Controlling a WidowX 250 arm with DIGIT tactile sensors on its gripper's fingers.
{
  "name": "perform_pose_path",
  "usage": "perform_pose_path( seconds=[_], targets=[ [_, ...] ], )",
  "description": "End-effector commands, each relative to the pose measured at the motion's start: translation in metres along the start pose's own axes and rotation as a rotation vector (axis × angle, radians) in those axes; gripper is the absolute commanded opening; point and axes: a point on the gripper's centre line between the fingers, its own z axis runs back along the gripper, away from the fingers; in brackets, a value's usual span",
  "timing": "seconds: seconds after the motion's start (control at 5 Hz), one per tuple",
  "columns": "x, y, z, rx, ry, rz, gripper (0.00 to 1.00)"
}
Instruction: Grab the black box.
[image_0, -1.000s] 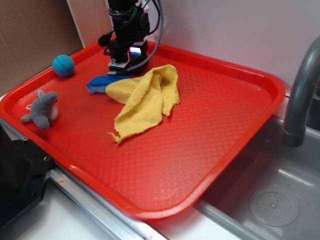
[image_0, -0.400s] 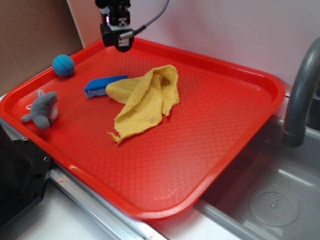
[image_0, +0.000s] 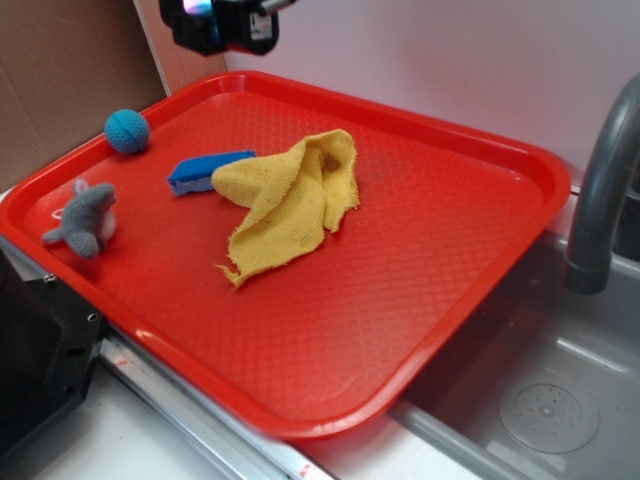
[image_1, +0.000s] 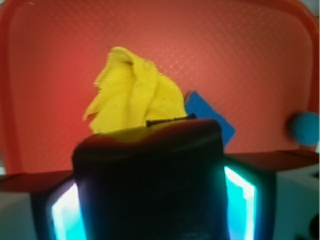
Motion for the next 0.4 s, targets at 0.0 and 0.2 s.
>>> perform_pose_path(
  seconds=[0.0, 0.2],
  targets=[
    [-0.029, -0.016, 0.026, 0.030, -0.158, -0.030, 0.00],
    [-0.012, 0.004, 0.026, 0.052, -0.118, -0.008, 0.09]
  ],
)
